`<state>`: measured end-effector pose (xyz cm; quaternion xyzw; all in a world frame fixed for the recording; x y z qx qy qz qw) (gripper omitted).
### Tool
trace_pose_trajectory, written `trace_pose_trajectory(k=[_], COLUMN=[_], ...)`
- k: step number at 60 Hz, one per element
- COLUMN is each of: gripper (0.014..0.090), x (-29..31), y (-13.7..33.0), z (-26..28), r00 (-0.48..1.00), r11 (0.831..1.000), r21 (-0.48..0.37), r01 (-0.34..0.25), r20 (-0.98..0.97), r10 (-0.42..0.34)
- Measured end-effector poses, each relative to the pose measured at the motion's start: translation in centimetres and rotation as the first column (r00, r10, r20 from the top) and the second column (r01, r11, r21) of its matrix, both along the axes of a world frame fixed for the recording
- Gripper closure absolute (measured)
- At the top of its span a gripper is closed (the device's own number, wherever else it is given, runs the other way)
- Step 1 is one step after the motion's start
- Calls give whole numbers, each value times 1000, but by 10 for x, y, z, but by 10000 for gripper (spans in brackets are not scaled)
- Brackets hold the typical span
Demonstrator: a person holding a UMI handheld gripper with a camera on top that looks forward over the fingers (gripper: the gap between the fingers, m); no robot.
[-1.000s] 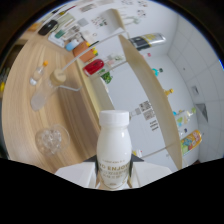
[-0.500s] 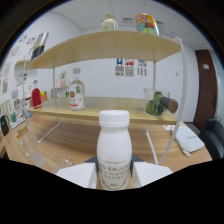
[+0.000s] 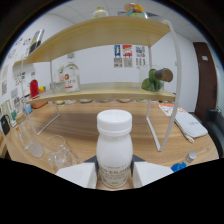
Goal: Make me a cup of Mount Fuji.
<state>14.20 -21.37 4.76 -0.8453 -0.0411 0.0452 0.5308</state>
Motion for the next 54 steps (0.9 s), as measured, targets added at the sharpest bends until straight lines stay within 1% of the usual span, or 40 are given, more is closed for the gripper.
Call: trace_pose_trajectory(k=[6,8,11,15,16,18,27,30,33,37,47,54], gripper=[535,514,433,245,214,190,189,191,189,185,189,188], x=[1,1,1,3,3,3,-9,-20,-30,-48,-84,-104], y=[-6,-9,-13,-21,-23,-28,-63,-75,-87,-103,-132,-143], z=[-3,-3,-1,10,13,20,58,70,77,84,94,96], r00=[1000,999,999,995,995,992,979,978,974,975,975,977], r11=[1000,999,998,995,994,992,978,977,972,971,970,974], r21=[-19,-34,-50,-52,-53,-55,-79,-81,-100,-117,-129,-134], r01=[21,31,49,90,99,117,192,196,211,209,204,182], r20=[22,27,25,37,39,43,83,91,101,104,121,135], r10=[-20,-30,-48,-89,-97,-115,-186,-188,-201,-197,-188,-164])
